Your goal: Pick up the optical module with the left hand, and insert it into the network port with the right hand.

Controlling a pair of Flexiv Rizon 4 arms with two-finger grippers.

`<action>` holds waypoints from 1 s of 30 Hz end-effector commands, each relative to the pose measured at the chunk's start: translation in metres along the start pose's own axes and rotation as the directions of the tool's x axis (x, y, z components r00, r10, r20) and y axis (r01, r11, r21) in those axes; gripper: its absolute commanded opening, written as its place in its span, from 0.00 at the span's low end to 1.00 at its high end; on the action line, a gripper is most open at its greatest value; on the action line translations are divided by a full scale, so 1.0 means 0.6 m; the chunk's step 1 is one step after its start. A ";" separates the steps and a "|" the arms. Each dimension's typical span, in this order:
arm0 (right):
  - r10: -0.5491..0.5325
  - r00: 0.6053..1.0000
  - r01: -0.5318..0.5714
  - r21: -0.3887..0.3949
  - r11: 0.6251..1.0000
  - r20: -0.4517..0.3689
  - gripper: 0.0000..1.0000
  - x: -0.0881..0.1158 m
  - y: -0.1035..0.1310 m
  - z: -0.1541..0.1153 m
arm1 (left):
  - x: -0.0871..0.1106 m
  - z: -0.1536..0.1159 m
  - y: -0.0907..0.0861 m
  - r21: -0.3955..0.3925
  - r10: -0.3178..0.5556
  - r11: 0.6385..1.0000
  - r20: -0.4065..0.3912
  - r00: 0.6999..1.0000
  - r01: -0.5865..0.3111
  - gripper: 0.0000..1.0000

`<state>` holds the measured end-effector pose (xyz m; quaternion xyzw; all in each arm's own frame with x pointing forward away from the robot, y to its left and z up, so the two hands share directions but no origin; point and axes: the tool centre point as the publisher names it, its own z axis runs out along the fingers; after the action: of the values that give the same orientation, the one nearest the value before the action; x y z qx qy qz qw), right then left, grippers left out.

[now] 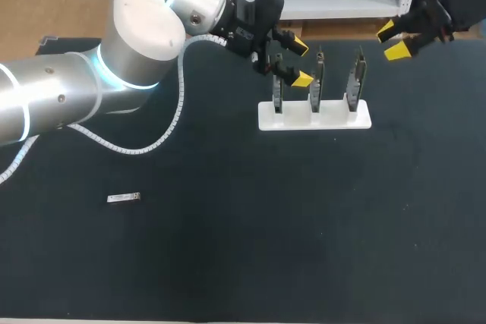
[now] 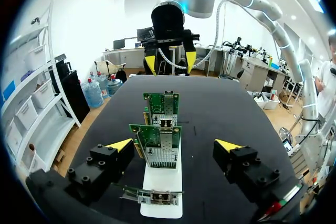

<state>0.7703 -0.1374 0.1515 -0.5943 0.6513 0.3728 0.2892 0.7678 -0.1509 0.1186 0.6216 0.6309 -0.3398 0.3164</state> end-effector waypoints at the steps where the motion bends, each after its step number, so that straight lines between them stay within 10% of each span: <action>1: -0.001 1.000 0.001 0.007 1.000 -0.001 1.00 0.000 0.005 0.001 | -0.001 0.001 0.001 0.000 -0.002 1.000 -0.004 1.000 0.002 1.00; 14: -0.001 1.000 0.001 0.007 1.000 -0.001 1.00 0.000 0.005 0.001 | -0.067 -0.085 -0.016 -0.094 0.132 0.987 0.024 0.991 -0.129 1.00; 22: -0.001 1.000 0.001 0.007 1.000 -0.001 1.00 0.000 0.005 0.001 | -0.062 -0.233 -0.087 -0.219 0.254 0.914 -0.346 0.903 -0.341 1.00; 30: -0.001 1.000 0.001 0.007 1.000 -0.001 1.00 0.000 0.005 0.001 | 0.015 -0.387 -0.209 -0.340 0.042 0.883 -0.629 0.776 -0.323 1.00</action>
<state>0.7696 -0.1375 0.1515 -0.5941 0.6516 0.3724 0.2895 0.7277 -0.0193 0.2058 0.7150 0.6233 -0.1250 0.2910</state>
